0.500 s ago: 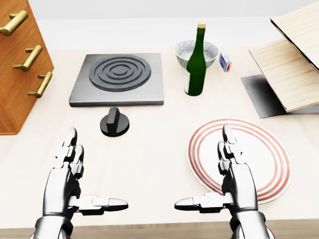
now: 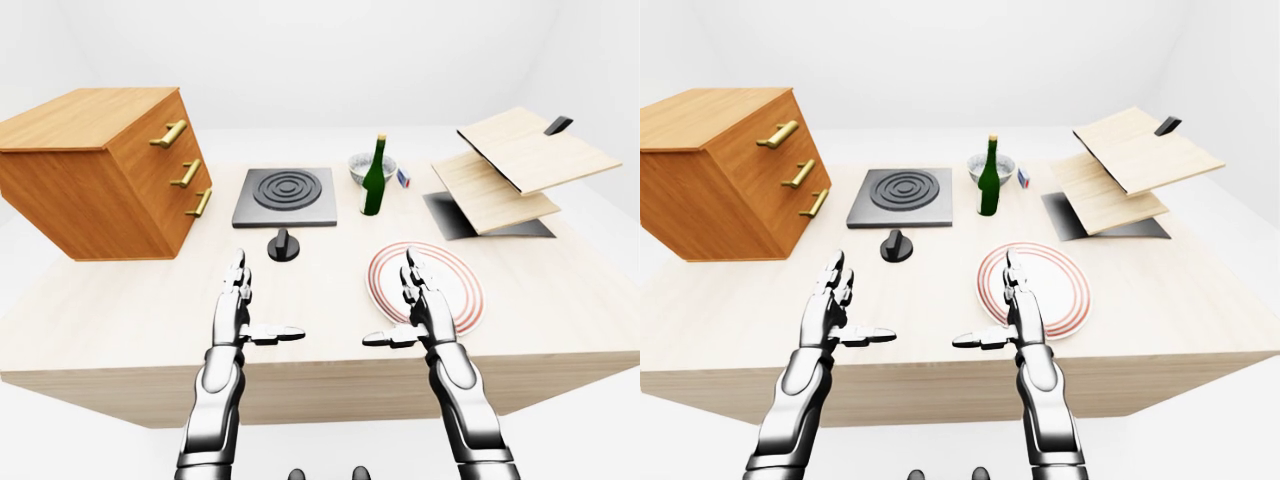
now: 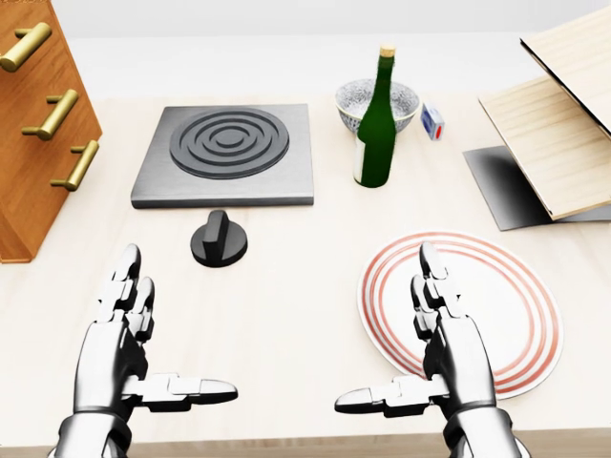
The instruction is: Turn on the stove.
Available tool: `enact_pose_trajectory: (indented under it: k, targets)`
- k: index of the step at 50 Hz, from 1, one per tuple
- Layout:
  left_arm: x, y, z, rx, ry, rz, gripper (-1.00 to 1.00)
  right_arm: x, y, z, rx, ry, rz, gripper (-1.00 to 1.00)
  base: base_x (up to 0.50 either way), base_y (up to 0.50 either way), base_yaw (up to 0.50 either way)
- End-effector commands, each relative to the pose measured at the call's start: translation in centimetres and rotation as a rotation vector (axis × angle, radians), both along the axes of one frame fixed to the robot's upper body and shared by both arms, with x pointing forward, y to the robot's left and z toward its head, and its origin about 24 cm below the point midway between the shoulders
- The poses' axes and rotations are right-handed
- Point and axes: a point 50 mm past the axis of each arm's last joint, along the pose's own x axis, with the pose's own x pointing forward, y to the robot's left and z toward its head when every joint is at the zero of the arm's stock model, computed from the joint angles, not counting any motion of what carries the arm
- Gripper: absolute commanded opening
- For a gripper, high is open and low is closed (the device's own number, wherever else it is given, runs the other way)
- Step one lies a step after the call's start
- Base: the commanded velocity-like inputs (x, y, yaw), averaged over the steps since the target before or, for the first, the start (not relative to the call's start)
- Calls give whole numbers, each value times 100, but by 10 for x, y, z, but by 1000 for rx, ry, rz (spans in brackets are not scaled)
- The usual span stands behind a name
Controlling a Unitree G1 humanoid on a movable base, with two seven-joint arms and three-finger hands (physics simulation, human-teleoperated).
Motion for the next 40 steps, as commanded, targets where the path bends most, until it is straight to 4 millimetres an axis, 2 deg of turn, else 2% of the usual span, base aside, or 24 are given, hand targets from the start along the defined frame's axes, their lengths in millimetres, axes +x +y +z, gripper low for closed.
enact_pose_trajectory:
  k: [1, 36, 40]
  targets:
    - [1, 2, 1, -2, -1, 3, 100, 0, 0, 0, 10, 9, 14, 100, 23, 0, 0]
    - [4, 5, 0, -6, 2, 10, 100, -1, 2, -1, 15, -6, 27, 100, 32, 0, 0]
    - [6, 6, 0, -7, 4, 11, 100, -4, 2, 2, 19, -45, 27, 100, 0, 0, 0]
